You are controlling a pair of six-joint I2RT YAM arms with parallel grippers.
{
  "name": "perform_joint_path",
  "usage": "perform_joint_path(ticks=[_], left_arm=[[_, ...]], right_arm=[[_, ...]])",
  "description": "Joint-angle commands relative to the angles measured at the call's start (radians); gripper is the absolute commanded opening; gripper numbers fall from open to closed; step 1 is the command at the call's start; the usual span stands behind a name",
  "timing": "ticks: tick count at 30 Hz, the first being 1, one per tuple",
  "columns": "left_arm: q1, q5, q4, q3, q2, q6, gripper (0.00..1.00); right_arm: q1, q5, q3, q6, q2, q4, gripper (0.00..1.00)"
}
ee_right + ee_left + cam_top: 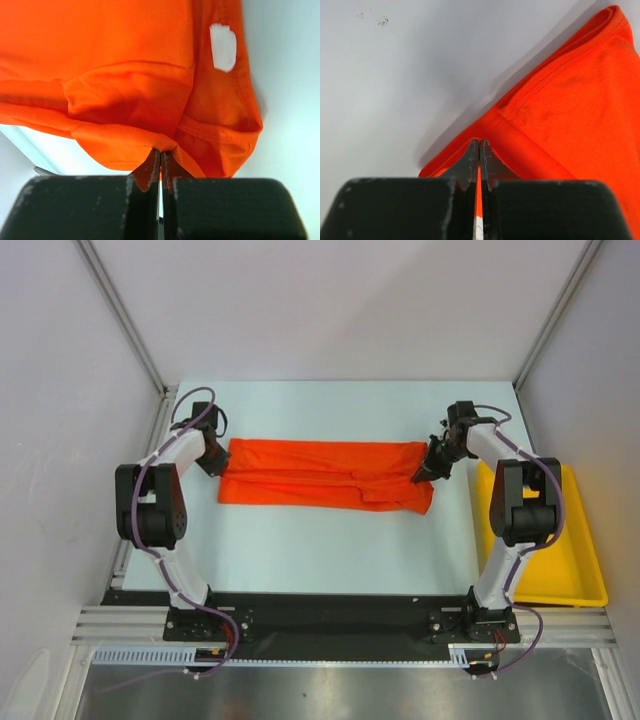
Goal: Fold and stack the t-shirts
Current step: Fold the tshirt
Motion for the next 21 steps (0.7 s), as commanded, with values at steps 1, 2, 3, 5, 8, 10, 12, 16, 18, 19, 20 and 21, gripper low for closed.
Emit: perform_joint_path(ticks=[1,2,3,5,8,10,12,16,18,19,20,21], left_arm=[[-0.001,-0.018,0.000,0.052,0.028,0.021,0.00],[-0.001,-0.017,0.000,0.059,0.033,0.021,0.00],[-0.001,-0.012,0.003,0.061,0.039,0.023,0.00],[0.001,-0.011,0.005,0.075,0.045,0.032,0.00],[-0.001,-0.008,0.015,0.098,0.056,0.047,0.00],[-0.001,-0.005,0.017,0.114,0.074,0.058,0.01],[-0.001,-0.004,0.006,0.142,0.089,0.061,0.01],[-0.001,-0.004,-0.007,0.168,0.120,0.064,0.01],[-0.001,-0.004,-0.011,0.174,0.126,0.064,0.01],[-0.001,-0.004,-0.009,0.176,0.128,0.064,0.01],[-0.002,-0.004,-0.011,0.180,0.137,0.064,0.02],[0.001,-0.003,-0.008,0.185,0.140,0.066,0.07]], right_arm=[[-0.007,-0.020,0.058,-0.007,0.029,0.002,0.00],[-0.005,-0.020,0.063,-0.009,0.034,-0.003,0.00],[-0.007,-0.018,0.070,-0.007,0.041,-0.001,0.00],[-0.008,-0.021,0.078,-0.006,0.047,0.000,0.00],[-0.010,-0.018,0.087,-0.004,0.058,0.006,0.00],[-0.013,-0.018,0.093,-0.006,0.075,0.008,0.00],[-0.013,-0.018,0.104,-0.007,0.090,0.003,0.00],[-0.013,-0.021,0.110,-0.003,0.107,0.009,0.00],[-0.015,-0.018,0.121,-0.001,0.113,0.008,0.00],[-0.015,-0.018,0.125,0.001,0.116,0.012,0.00],[-0.016,-0.020,0.130,0.001,0.122,0.011,0.00],[-0.015,-0.021,0.139,0.002,0.127,0.014,0.00]])
